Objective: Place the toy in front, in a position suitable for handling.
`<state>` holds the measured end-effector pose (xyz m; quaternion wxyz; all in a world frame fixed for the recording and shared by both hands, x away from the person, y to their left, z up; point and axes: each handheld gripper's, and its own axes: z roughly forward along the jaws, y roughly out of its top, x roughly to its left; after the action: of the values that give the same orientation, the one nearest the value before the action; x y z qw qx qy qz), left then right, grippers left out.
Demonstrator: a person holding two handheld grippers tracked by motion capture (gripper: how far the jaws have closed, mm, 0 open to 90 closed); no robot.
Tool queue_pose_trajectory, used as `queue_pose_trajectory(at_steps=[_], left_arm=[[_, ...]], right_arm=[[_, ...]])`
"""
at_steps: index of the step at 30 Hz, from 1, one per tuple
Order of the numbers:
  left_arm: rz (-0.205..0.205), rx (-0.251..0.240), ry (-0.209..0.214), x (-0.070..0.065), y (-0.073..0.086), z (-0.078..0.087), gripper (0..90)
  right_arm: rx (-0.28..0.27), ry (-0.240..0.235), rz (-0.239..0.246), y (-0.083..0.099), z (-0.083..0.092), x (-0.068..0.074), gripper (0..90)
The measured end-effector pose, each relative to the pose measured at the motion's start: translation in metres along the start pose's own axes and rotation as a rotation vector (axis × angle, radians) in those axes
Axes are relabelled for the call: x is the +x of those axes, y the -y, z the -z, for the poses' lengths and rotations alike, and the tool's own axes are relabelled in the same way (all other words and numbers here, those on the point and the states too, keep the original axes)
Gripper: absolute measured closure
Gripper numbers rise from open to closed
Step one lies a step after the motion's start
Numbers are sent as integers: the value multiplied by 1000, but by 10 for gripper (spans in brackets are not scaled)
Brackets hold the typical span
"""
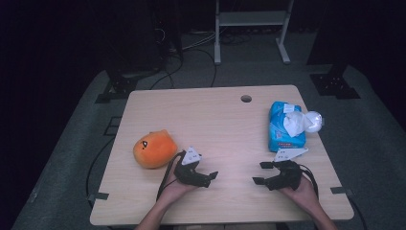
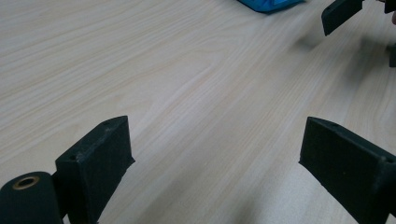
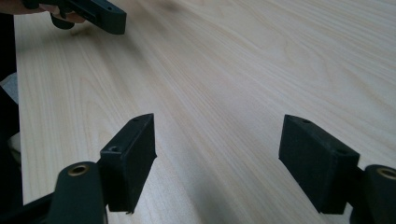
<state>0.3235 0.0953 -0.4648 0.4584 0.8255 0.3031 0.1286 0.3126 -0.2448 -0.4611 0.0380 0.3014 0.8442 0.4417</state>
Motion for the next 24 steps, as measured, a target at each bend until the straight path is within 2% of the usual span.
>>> queue_pose_trajectory(at_steps=[6,10,14,17,18,22,24], left_arm=[[8,-14,10,2,-3,3,89],[8,-47,10,4,-8,10,89],[9,-74,2,7,-14,19,89],[-16,-90,-15,9,-20,27,89],[-15,-109,-22,11,-24,33,89],[-19,-130,-28,14,-29,41,89],[-13,-163,-24,16,-35,49,89]], right_arm=[[-2,-5,-12,1,0,-4,260],[-5,-4,-10,1,1,-3,261],[-8,-7,-11,-1,-1,0,261],[-13,-5,-5,-2,-1,0,261],[-14,-6,-5,-2,-2,0,261],[-11,-5,-6,-1,-2,-1,261],[-8,-7,-14,0,-2,-2,261]])
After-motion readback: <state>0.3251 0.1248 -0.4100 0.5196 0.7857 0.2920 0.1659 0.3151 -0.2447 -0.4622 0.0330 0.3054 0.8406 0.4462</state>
